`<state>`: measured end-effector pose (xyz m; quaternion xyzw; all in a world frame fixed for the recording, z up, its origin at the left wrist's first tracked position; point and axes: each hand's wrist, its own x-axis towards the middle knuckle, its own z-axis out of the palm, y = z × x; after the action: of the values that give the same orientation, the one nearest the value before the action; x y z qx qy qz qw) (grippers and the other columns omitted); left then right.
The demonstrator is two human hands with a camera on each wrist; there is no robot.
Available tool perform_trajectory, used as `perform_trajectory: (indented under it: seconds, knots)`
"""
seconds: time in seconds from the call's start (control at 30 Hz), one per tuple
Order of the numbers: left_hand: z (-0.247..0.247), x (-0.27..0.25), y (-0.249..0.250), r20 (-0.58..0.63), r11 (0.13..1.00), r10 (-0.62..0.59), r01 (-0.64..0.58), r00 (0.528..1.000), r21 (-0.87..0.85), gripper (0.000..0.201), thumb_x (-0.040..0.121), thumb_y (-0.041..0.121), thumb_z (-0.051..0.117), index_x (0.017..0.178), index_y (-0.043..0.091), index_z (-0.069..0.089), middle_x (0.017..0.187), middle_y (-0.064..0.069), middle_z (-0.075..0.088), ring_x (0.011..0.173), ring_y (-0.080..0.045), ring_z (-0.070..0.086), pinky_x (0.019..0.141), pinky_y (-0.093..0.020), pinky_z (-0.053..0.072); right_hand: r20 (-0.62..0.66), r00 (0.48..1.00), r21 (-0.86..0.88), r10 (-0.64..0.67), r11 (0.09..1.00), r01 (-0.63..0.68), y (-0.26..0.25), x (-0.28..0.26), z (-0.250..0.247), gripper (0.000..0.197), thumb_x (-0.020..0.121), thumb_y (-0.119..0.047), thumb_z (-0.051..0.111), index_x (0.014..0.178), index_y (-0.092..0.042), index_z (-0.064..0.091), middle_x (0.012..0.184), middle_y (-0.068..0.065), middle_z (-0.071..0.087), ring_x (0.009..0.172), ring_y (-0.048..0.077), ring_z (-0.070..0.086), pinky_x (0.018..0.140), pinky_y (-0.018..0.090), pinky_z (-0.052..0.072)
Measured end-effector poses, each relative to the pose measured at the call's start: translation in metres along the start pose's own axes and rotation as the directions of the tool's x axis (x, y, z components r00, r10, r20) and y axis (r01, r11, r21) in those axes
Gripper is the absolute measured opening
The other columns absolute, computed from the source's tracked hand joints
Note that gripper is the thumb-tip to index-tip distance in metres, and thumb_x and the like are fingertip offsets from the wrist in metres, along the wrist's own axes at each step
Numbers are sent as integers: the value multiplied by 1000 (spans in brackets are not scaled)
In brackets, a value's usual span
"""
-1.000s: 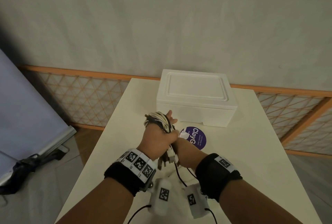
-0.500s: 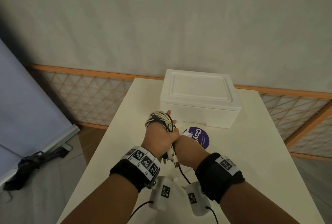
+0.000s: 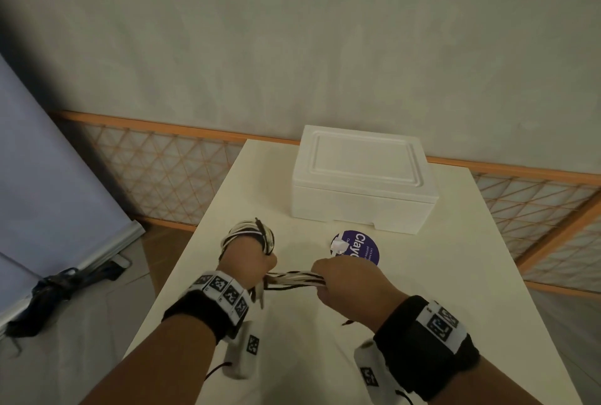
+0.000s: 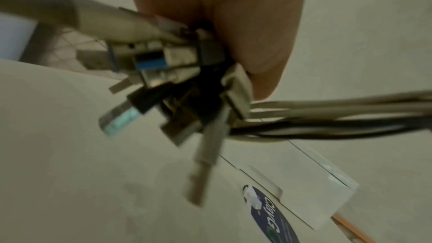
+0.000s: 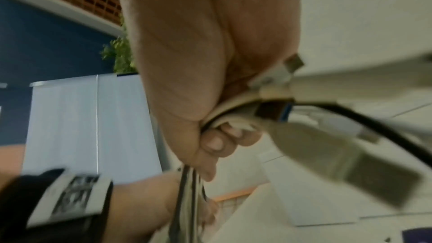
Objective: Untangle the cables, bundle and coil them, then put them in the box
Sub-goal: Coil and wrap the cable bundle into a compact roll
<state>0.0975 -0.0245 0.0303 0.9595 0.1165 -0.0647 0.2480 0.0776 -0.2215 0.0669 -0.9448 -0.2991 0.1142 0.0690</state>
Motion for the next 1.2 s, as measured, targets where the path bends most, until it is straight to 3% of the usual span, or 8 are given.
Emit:
perform_trajectory:
  seconds: [0.2,0.3,0.4,0.6,0.83,0.97,1.1,1.2]
  knots:
    - [13,-18,-9,54,924,164,-134,985,-358,63,79,68,56,55,11,43,53,-5,44,50,-19,43,58,-35,42,-137,988,225,-68,969,98,7,-1,-36,27,92,-44,52,100,-21,63,93,-8,64,82,7,51,69,26,39]
    - [7,-28,-6,122,841,227,-131,966,-525,82,65,77,63,69,-4,55,64,-15,54,61,-19,52,66,-42,46,-181,980,219,-84,968,123,7,-3,-40,25,92,-44,53,100,-23,65,92,-10,64,81,4,50,67,22,34]
    - [7,-39,9,228,849,327,-180,917,-496,60,58,43,85,84,-6,63,82,-19,68,73,-23,66,72,-34,55,-239,968,250,-70,959,131,9,0,-45,21,89,-42,57,95,-25,68,84,-11,65,82,8,56,71,26,43]
    - [18,-42,32,287,893,334,-203,898,-401,31,67,29,85,69,14,58,65,5,59,57,1,56,59,-15,48,-296,948,211,-117,960,184,12,5,-52,19,88,-38,60,79,-23,68,51,-17,39,63,4,43,61,25,39]
    - [13,-42,43,403,840,321,-61,857,-539,24,72,14,80,70,17,57,76,-5,65,69,-16,62,73,-35,57,-319,947,450,-44,872,193,13,16,-57,3,80,-27,70,77,-25,71,70,-15,65,72,4,58,66,25,47]
    - [3,-39,50,408,694,369,44,835,-719,32,73,-2,77,59,25,66,71,0,70,69,-15,65,70,-25,54,-347,934,586,83,797,147,20,24,-58,7,79,-28,72,75,-33,69,74,-19,68,76,0,62,73,27,51]
    - [13,-39,49,460,618,395,140,795,-773,10,59,9,76,59,19,72,81,-9,73,79,-23,68,78,-32,54,-343,937,529,67,838,133,20,32,-56,7,77,-37,73,81,-32,68,78,-18,68,78,-1,59,74,25,47]
    - [21,-42,48,445,526,364,214,818,-823,7,54,10,76,57,13,70,75,-11,71,74,-25,67,84,-41,55,-501,865,132,20,990,54,29,37,-47,48,71,-66,61,100,-29,68,100,-15,67,94,8,55,80,27,32]
